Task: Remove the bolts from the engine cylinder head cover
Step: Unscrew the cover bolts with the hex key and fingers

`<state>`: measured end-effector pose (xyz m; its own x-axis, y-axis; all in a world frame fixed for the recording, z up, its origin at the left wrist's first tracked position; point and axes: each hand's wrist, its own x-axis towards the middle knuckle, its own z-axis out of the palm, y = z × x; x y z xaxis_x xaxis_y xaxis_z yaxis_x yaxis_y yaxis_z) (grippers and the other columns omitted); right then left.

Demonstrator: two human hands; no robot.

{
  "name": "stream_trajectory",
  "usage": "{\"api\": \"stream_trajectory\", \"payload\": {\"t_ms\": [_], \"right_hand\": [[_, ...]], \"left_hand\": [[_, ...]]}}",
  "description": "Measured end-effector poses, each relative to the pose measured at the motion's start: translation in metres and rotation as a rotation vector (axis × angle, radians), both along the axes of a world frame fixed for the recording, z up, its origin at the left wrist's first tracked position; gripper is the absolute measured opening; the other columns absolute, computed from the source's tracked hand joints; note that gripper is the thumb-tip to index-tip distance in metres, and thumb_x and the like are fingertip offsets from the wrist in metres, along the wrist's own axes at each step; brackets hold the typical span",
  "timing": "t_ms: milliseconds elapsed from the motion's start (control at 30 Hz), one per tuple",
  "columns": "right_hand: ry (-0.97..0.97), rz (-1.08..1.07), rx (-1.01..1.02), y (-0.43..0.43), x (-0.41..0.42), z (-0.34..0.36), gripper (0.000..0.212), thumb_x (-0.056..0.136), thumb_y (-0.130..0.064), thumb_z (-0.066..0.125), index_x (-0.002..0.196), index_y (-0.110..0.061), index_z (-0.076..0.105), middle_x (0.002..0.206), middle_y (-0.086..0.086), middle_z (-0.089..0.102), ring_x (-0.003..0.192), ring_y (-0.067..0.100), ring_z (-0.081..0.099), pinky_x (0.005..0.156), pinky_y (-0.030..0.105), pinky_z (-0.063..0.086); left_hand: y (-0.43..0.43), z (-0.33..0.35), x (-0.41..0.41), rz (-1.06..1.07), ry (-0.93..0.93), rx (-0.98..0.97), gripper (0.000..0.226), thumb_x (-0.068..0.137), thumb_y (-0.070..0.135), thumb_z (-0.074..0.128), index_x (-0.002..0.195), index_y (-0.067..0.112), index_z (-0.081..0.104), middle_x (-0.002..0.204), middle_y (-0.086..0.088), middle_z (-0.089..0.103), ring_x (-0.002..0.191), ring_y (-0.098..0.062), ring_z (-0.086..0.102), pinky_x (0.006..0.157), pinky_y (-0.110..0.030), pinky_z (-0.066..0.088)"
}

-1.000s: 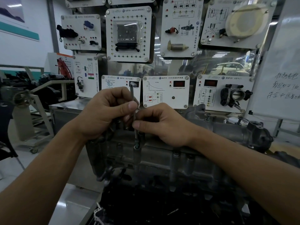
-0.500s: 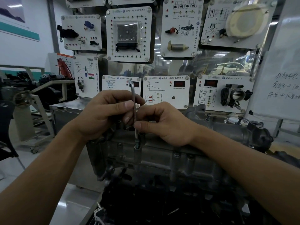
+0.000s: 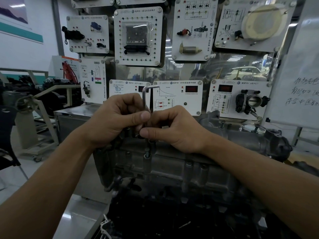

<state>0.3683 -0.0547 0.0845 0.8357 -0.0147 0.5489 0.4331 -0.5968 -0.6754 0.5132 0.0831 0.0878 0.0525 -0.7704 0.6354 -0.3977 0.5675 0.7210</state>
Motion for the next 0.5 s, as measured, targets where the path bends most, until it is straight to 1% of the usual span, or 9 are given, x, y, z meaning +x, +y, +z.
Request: {"api": "stream_trajectory", "payload": {"t_ms": [67,200,233,333,367,400,433,467,500], "right_hand": [[-0.007,0.003,-0.007,0.0003,-0.0005,0.0008,0.009,0.083,-0.006,0.076,0.089,-0.013,0.076,0.089,0.007,0.075,0.086,0.016,0.069,0.085,0.035,0.055],[-0.004,0.02,-0.024,0.0008,-0.0023,0.0012,0.012,0.086,-0.001,0.072,0.094,-0.011,0.074,0.094,0.005,0.075,0.094,0.016,0.07,0.09,0.03,0.053],[-0.012,0.02,-0.025,0.0007,-0.0026,0.001,0.012,0.086,-0.001,0.071,0.095,-0.009,0.074,0.096,0.008,0.075,0.096,0.019,0.07,0.092,0.033,0.054],[-0.02,0.013,-0.021,-0.0023,-0.0024,-0.0003,0.009,0.088,-0.003,0.07,0.095,0.001,0.074,0.101,0.024,0.073,0.101,0.039,0.068,0.096,0.054,0.051],[-0.015,0.012,-0.019,-0.0028,-0.0019,-0.0003,0.011,0.089,-0.003,0.068,0.096,0.005,0.073,0.101,0.028,0.071,0.1,0.043,0.066,0.094,0.058,0.05],[-0.006,0.011,-0.02,-0.003,-0.0017,-0.0004,0.014,0.09,-0.002,0.066,0.098,0.008,0.072,0.101,0.03,0.07,0.099,0.045,0.065,0.093,0.058,0.05],[0.009,0.012,-0.016,-0.0039,-0.0014,-0.0008,0.016,0.092,-0.001,0.065,0.102,0.009,0.072,0.101,0.029,0.071,0.097,0.042,0.067,0.092,0.054,0.052],[0.024,0.013,-0.009,-0.0046,-0.0014,-0.001,0.018,0.093,0.001,0.063,0.106,0.009,0.071,0.097,0.022,0.074,0.091,0.03,0.07,0.087,0.042,0.056],[0.044,0.021,0.001,-0.0043,-0.0017,-0.0009,0.02,0.093,0.003,0.061,0.111,0.007,0.07,0.088,0.008,0.077,0.081,0.012,0.07,0.077,0.024,0.055]], "left_hand": [[-0.0005,0.0003,-0.0009,-0.002,-0.014,-0.005,0.028,0.076,0.04,0.081,0.079,0.018,0.064,0.059,0.002,0.064,0.054,-0.01,0.059,0.058,-0.022,0.051],[0.0008,0.0011,-0.002,-0.009,-0.024,0.01,0.027,0.077,0.041,0.079,0.084,0.018,0.066,0.062,0.005,0.064,0.056,-0.008,0.059,0.06,-0.021,0.052],[0.001,0.001,-0.0018,-0.013,-0.026,0.014,0.027,0.078,0.042,0.078,0.087,0.018,0.068,0.062,0.005,0.063,0.057,-0.008,0.059,0.061,-0.02,0.051],[0.0016,0.0008,-0.0021,-0.034,0.022,0.017,0.03,0.079,0.045,0.076,0.094,0.019,0.073,0.062,0.001,0.061,0.056,-0.008,0.057,0.062,-0.021,0.05],[0.0017,0.0004,-0.0013,-0.041,0.03,0.016,0.029,0.08,0.044,0.075,0.096,0.019,0.074,0.061,0.001,0.06,0.056,-0.009,0.056,0.062,-0.021,0.05],[0.0018,-0.0002,-0.0012,-0.043,0.031,0.015,0.026,0.082,0.041,0.074,0.097,0.019,0.075,0.06,0.002,0.059,0.056,-0.009,0.056,0.063,-0.022,0.05],[0.0016,-0.0006,-0.0008,-0.043,0.034,0.012,0.021,0.083,0.035,0.071,0.097,0.019,0.075,0.058,0.003,0.058,0.055,-0.009,0.055,0.063,-0.022,0.049],[0.0017,-0.0008,-0.0009,-0.039,0.043,0.01,0.019,0.083,0.029,0.067,0.097,0.02,0.076,0.056,0.003,0.058,0.055,-0.009,0.054,0.063,-0.022,0.049],[0.0019,-0.0009,-0.001,-0.039,0.055,0.007,0.02,0.083,0.025,0.063,0.096,0.02,0.077,0.055,0.003,0.057,0.054,-0.009,0.054,0.063,-0.022,0.049]]}}
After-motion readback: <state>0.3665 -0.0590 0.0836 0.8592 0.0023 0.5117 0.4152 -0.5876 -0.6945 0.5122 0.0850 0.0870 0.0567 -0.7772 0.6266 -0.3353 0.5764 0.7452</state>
